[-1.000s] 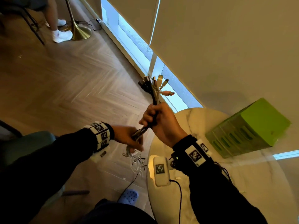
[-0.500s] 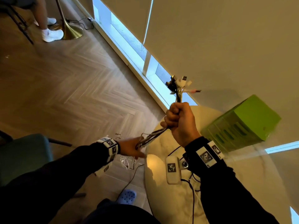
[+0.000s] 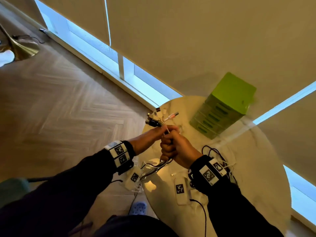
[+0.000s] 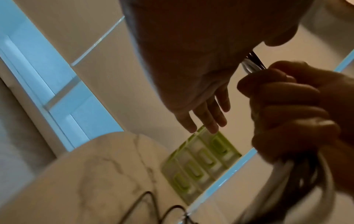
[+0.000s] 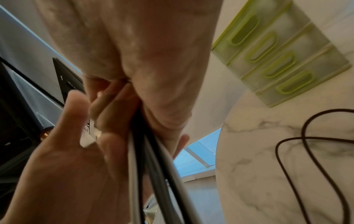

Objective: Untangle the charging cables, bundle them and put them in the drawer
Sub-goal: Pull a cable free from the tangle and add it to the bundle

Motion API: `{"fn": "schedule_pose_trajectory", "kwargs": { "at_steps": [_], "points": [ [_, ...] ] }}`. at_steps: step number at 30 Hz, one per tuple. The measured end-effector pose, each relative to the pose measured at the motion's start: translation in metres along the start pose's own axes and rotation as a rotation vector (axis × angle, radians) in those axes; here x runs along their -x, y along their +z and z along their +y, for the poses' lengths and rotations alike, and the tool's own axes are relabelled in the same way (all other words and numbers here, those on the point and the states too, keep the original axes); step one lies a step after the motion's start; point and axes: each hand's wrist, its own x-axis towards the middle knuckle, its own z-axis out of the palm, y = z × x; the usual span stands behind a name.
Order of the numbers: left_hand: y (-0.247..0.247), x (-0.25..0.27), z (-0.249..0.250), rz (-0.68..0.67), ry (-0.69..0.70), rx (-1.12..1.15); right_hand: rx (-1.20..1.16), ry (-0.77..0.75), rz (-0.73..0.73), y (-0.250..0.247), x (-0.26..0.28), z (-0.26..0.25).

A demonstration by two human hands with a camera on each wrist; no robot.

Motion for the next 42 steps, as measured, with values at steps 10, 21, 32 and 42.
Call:
{"fn": "schedule_pose_trajectory", "kwargs": {
  "at_steps": [10, 21, 32, 42],
  "points": [
    [0.062, -0.042, 0.051, -0.334, -0.017, -0.257, -0.173, -0.157, -0.438, -0.052, 0.035, 0.042],
    [0.070, -0.069, 0.024, -0.200, -0.148, -0.239, 0.717, -0.258, 0.443, -0.073, -0.024, 0.092],
    [0.091, -0.094, 0.011, -0.082, -0.206, -0.129, 0.733, 0.044, 0.533, -0.207, 0.035, 0.112],
    [0.129, -0.122, -0.008, -0.121, -0.272, -0.043, 0.987, 0.294, 0.727, -0.269, 0.052, 0.114]
  ]
}}
